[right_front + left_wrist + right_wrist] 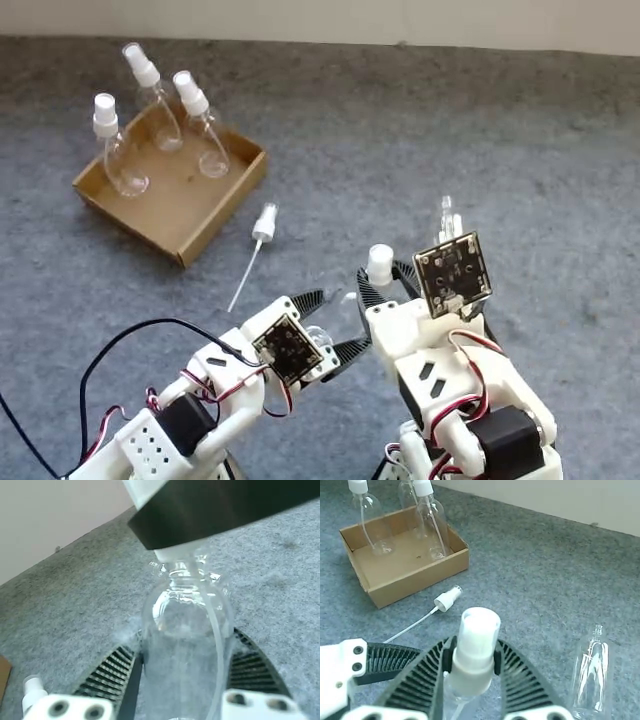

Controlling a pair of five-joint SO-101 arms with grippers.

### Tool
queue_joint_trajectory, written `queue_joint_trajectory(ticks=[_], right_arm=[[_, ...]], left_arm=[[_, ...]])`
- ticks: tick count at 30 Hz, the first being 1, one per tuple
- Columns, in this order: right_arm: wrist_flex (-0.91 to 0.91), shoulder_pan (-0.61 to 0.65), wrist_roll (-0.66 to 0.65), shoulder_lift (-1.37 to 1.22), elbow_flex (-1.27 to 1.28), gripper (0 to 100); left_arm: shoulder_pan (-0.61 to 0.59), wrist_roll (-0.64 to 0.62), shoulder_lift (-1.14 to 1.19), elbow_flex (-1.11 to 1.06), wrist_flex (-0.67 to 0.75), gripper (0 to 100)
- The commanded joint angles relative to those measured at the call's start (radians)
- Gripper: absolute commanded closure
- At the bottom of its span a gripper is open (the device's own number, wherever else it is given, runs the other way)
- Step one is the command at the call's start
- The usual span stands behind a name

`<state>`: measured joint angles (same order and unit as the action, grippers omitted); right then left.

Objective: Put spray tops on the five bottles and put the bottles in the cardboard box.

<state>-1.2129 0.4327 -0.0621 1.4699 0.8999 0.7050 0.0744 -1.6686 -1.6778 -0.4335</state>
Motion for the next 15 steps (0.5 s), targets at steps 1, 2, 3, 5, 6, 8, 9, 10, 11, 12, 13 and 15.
queue_joint_trajectory(ticks=[1,2,3,5,6,8,9,10,11,12,13,15], right_arm=[[-0.002,0.004,0.003,0.002,-0.004,99.2],[-0.002,0.004,0.003,0.002,-0.004,99.2],[-0.002,0.005,0.003,0.002,-0.004,99.2],[-0.001,0.007,0.002,0.002,-0.004,99.2],[0.001,0.007,0.002,0.002,-0.004,99.2],[0.004,0.007,0.002,0.002,-0.005,99.2],[0.001,0.007,0.002,0.002,-0.007,99.2],[0.001,0.007,0.002,0.002,-0.01,99.2],[0.001,0.007,0.005,0.002,-0.012,99.2],[0.002,0.007,0.005,0.002,-0.012,99.2],[0.002,0.007,0.005,0.002,-0.012,99.2],[0.001,0.004,0.006,0.002,-0.013,99.2]], left_arm=[[-0.024,0.003,-0.012,-0.022,0.005,92],[-0.022,0.003,-0.012,-0.022,0.005,92],[-0.012,0.003,-0.012,-0.022,0.005,92],[0.019,0.003,-0.012,-0.022,0.002,92],[0.036,0.003,-0.012,-0.022,0.002,92],[0.058,0.003,-0.012,-0.022,0.002,92],[0.062,0.003,-0.012,-0.022,0.002,92],[0.062,0.003,-0.012,-0.022,0.002,92],[0.062,0.003,-0.012,-0.022,0.002,92],[0.062,0.003,-0.012,-0.022,0.002,92],[0.064,0.003,-0.012,-0.022,0.002,92],[0.064,0.003,-0.012,-0.022,0.005,92]])
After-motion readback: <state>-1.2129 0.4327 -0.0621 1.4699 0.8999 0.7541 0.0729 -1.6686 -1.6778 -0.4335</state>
